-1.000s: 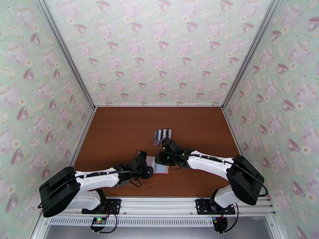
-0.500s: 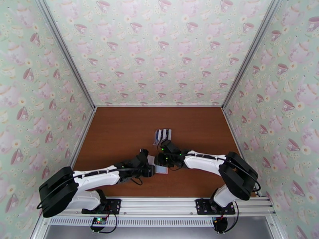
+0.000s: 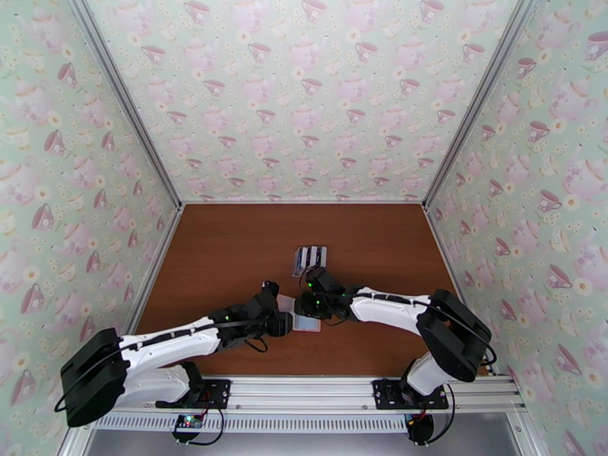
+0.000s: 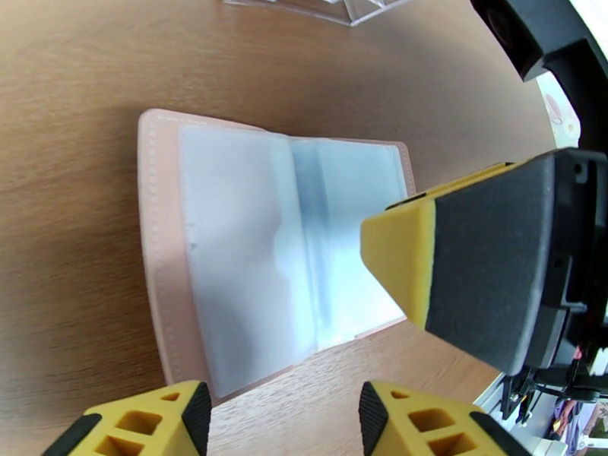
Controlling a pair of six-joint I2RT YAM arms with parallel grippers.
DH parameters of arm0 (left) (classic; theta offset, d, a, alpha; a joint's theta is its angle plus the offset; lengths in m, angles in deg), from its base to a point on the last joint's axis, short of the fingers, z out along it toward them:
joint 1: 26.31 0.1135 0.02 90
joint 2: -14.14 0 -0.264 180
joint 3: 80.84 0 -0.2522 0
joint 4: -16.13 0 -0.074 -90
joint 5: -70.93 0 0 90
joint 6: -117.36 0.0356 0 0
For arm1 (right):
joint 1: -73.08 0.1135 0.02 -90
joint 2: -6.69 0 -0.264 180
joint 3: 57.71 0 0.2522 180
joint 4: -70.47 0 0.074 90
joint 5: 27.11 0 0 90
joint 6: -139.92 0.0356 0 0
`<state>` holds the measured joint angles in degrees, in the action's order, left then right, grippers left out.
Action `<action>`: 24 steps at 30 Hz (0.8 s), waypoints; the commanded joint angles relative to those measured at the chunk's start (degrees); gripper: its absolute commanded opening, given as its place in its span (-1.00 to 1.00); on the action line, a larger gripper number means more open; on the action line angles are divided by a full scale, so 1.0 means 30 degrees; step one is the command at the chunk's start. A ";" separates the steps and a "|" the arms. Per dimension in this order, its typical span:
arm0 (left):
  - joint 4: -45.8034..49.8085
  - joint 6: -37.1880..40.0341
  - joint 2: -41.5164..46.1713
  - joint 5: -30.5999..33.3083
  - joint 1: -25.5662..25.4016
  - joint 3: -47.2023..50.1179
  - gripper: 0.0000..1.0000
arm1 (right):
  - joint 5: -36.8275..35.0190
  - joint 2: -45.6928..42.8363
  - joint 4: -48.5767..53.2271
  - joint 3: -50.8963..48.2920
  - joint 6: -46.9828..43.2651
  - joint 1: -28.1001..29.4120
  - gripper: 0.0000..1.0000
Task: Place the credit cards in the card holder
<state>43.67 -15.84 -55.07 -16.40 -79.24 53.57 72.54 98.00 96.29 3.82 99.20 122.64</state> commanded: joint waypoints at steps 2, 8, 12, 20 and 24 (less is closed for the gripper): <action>0.0850 0.0895 0.0365 0.0890 0.0259 -0.0760 0.15 | 0.0094 0.0208 0.0243 0.0342 -0.0077 0.0107 -0.20; 0.1356 0.2275 -0.0771 0.1866 0.0589 -0.1555 0.14 | -0.0169 0.0123 0.0565 0.0382 -0.0166 0.0120 -0.23; 0.1758 0.3277 -0.2069 0.2564 0.0770 -0.2157 0.07 | -0.0308 -0.0150 0.0808 0.0279 -0.0224 0.0091 -0.24; 0.2379 0.4089 -0.3467 0.3260 0.0884 -0.2551 -0.13 | -0.0638 -0.1565 0.1330 -0.0842 -0.0400 -0.0442 -0.25; 0.2182 0.3949 -0.3575 0.3121 0.0889 -0.2193 -0.15 | -0.0384 -0.2428 0.1080 -0.1909 -0.0352 -0.0945 -0.25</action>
<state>49.79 -5.02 -65.21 -8.27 -76.86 47.05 72.06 92.84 98.73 0.26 98.74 120.72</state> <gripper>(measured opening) 0.428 0.374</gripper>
